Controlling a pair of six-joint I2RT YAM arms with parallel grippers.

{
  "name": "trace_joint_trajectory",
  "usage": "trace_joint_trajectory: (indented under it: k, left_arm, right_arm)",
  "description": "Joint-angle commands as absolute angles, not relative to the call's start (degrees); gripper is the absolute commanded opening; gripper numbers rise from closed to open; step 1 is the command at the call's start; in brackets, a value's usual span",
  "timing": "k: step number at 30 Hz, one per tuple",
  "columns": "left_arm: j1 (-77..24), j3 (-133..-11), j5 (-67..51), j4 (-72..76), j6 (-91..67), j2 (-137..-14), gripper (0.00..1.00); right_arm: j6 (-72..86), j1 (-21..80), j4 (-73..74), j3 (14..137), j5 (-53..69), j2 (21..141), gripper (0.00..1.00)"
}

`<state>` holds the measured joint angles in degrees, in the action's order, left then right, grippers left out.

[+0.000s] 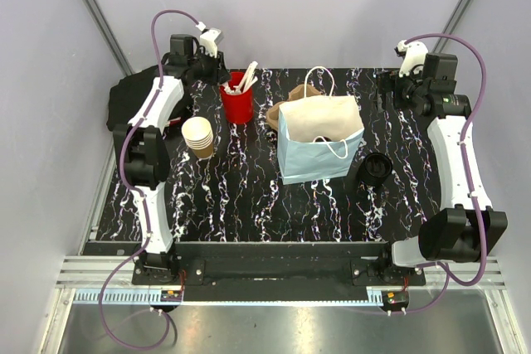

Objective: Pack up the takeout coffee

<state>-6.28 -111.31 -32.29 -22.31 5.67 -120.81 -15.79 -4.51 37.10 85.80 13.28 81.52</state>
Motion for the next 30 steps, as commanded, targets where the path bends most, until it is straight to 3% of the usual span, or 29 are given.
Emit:
trace_joint_trajectory:
  k: [1, 22, 30]
  left_arm:
    - [-6.5, -113.7, -31.6, -19.3, 6.1, -119.2, 0.27]
    - [-7.1, -110.8, -31.2, -19.3, 5.9, -108.2, 0.11]
    - [-7.4, -110.7, -32.0, -18.9, 4.6, -103.4, 0.10]
  right_arm:
    - [-15.0, -4.6, 35.2, 86.0, 15.3, 81.4, 1.00]
    - [-14.7, -4.6, 35.3, 86.7, 16.2, 81.5, 1.00]
    - [-14.6, -4.6, 35.6, 87.0, 16.2, 81.0, 1.00]
